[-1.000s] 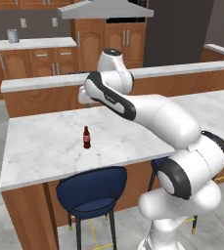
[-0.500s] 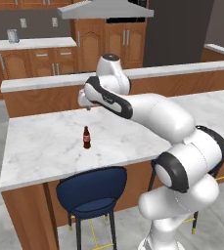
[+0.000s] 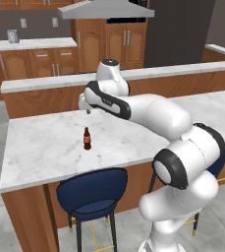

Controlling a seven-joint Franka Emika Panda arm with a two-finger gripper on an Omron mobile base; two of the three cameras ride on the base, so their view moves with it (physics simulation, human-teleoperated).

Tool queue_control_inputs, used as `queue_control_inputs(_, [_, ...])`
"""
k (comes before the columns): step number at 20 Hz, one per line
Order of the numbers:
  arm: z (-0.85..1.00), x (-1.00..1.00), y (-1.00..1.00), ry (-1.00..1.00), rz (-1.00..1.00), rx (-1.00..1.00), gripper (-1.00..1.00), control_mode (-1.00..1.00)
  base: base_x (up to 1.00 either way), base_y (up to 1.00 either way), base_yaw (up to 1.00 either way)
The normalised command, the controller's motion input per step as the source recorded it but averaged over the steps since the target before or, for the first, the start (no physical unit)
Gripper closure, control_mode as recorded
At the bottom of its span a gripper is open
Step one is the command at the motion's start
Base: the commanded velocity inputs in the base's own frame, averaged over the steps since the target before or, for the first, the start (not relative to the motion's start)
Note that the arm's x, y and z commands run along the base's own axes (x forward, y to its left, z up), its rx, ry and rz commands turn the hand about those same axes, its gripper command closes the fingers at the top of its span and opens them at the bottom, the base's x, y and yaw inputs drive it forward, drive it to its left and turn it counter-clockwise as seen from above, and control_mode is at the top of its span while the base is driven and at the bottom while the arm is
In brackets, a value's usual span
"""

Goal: Place the large bottle from the dining counter next to the other large bottle outside the sink, and place the small bottle from the dining counter next to the other small bottle inside the sink.

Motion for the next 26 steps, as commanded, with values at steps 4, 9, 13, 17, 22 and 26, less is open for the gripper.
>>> queue_control_inputs(4, [-0.09, 0.05, 0.0, 0.0, 0.0, 0.0, -1.0, -1.0, 0.0, 0.0, 0.0])
queue_control_inputs(9, [-0.11, 0.01, 0.04, 0.0, 0.0, 0.0, -1.0, -1.0, 0.0, 0.0, 0.0])
queue_control_inputs(13, [-0.14, 0.07, 0.02, 0.0, 0.0, 0.0, -1.0, -1.0, 0.0, 0.0, 0.0])
queue_control_inputs(17, [-0.08, 0.16, 0.02, 0.0, 0.0, 0.0, -1.0, -1.0, 0.0, 0.0, 0.0])
queue_control_inputs(22, [0.0, 0.12, 0.0, 0.0, 0.0, 0.0, -1.0, -1.0, 0.0, 0.0, 0.0])
queue_control_inputs(26, [0.0, 0.12, 0.06, 0.0, 0.0, 0.0, -1.0, -1.0, 0.0, 0.0, 0.0])
